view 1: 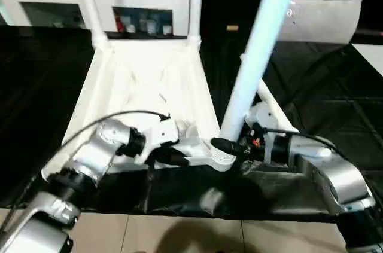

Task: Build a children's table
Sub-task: Insert table leg to table base

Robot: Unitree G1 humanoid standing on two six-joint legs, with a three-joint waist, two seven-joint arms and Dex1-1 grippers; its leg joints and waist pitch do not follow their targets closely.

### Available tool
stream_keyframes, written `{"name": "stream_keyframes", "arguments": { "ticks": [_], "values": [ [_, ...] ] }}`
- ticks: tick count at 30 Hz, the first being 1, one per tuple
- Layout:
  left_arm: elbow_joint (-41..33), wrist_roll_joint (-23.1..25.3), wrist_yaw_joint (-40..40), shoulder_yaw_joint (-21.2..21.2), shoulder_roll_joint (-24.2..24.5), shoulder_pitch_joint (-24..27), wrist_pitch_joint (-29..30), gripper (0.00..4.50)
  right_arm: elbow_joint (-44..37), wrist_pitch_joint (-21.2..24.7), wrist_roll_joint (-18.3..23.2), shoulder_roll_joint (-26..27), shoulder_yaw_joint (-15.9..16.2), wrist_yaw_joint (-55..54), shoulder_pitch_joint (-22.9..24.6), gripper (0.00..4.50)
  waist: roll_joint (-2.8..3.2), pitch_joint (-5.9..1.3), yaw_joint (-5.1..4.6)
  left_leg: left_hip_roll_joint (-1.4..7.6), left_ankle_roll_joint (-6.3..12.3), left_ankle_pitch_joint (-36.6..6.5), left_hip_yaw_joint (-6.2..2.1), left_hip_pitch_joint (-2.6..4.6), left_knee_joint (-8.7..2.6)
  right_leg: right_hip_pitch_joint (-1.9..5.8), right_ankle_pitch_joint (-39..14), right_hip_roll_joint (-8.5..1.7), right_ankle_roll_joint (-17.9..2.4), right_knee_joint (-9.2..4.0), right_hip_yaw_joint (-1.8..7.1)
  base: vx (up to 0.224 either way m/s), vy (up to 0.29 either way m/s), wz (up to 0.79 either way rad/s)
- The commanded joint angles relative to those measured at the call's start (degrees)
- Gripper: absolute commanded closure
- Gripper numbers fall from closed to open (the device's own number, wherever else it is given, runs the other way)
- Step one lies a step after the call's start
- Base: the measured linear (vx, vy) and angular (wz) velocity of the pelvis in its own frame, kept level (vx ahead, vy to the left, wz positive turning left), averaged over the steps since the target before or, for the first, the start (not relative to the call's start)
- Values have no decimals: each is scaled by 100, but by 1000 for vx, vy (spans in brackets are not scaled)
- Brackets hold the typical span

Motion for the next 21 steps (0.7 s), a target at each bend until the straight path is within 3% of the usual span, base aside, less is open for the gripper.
{"name": "stream_keyframes", "arguments": {
  "ticks": [1,5,10,12,17,20,21],
  "values": [
    [-20,22,20,96,7,-289,-135,450,549,523,-99,17,615,205,295,261,61,-132,-60,63,77,-2456,-10,25,-488,143,-3154,-238,-617,-556,231,0,0,0],
    [70,31,7,130,16,-328,-178,450,638,505,-152,66,657,263,201,261,48,-81,-72,64,50,-2616,-27,34,-500,118,-3394,-243,-583,-578,224,0,0,0],
    [133,47,29,194,85,-341,-182,450,758,531,-127,177,627,313,61,261,26,-16,-110,48,-1,-2857,-63,74,-502,65,-4053,-274,-359,-682,189,0,0,0],
    [71,10,83,252,103,-302,-91,450,774,522,-143,190,626,299,44,261,17,-17,-136,48,-15,-2891,-81,81,-503,79,-4176,-286,-309,-706,160,0,0,0],
    [-446,-117,501,531,154,-14,519,450,747,619,-174,309,489,6,60,261,63,-8,-173,71,-13,-2783,-96,37,-564,122,-3954,-296,-413,-704,151,0,0,0],
    [-1426,-171,1262,894,59,462,1596,450,690,778,-227,482,275,-496,145,261,95,2,-201,73,-67,-2953,-107,66,-563,95,-4060,-290,-424,-716,136,0,0,0],
    [-1426,-171,1262,894,59,462,1596,450,690,778,-227,482,275,-496,145,261,90,-11,-223,97,-108,-2935,-112,55,-566,109,-3971,-308,-459,-682,156,0,0,0]
  ]
}}
